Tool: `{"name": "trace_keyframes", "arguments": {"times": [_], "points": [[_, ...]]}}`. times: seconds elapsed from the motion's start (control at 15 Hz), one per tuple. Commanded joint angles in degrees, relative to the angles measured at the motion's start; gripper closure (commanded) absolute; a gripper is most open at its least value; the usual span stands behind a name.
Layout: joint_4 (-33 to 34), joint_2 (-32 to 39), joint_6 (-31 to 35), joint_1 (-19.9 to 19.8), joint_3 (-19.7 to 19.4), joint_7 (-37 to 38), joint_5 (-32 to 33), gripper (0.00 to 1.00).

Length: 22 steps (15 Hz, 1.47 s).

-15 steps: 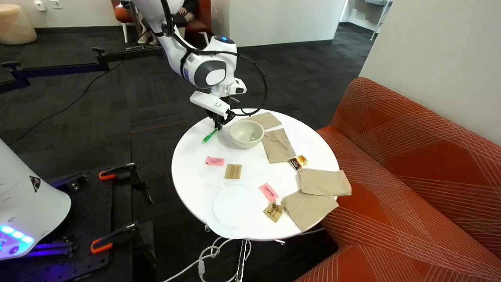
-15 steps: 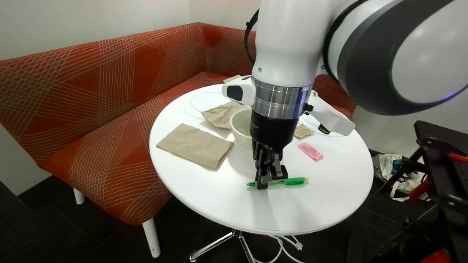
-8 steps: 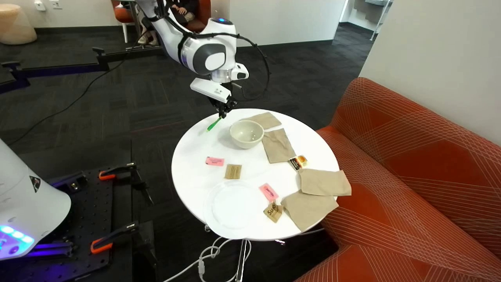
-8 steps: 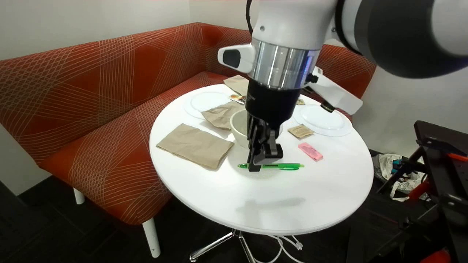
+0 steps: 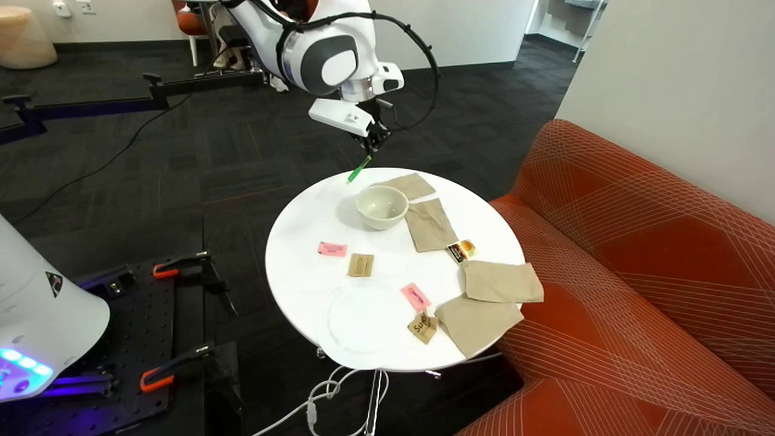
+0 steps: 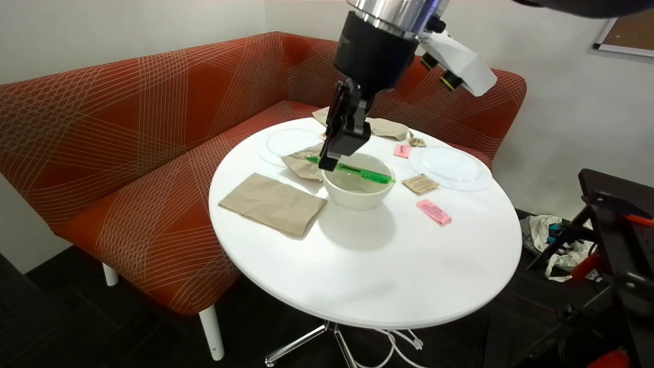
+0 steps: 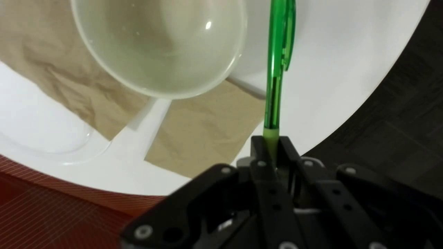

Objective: Pick up the pen and put it in the bowl

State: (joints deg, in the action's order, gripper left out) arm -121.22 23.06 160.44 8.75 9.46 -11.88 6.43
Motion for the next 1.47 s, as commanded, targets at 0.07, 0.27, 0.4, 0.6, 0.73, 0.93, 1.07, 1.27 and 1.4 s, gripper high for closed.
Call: {"name": "trace_keyframes", "arguments": {"times": [0.07, 0.27, 0.4, 0.6, 0.73, 0.93, 1.07, 1.27, 1.4], "points": [[-1.6, -1.0, 7.8, 0.1, -3.8, 0.6, 4.6, 0.97], [-0.9, 0.2, 10.8, -0.6, -4.7, -0.6, 6.2, 0.97], [-0.6, 0.8, 11.8, -1.0, -4.7, -1.2, 6.3, 0.97], [-0.6, 1.6, 12.9, -1.5, -4.3, -1.5, 6.4, 0.97], [-0.7, 2.1, 13.5, -1.6, -4.2, -1.5, 6.4, 0.97], [-0.7, 3.1, 14.7, -1.4, -4.4, -1.4, 6.7, 0.97], [-0.7, 3.7, 15.3, -1.4, -4.5, -1.2, 6.7, 0.97], [-2.1, 4.0, 16.8, -1.1, -4.8, -0.8, 6.8, 0.97], [-3.0, 4.2, 18.1, -1.2, -4.8, -0.8, 6.7, 0.97]]}}
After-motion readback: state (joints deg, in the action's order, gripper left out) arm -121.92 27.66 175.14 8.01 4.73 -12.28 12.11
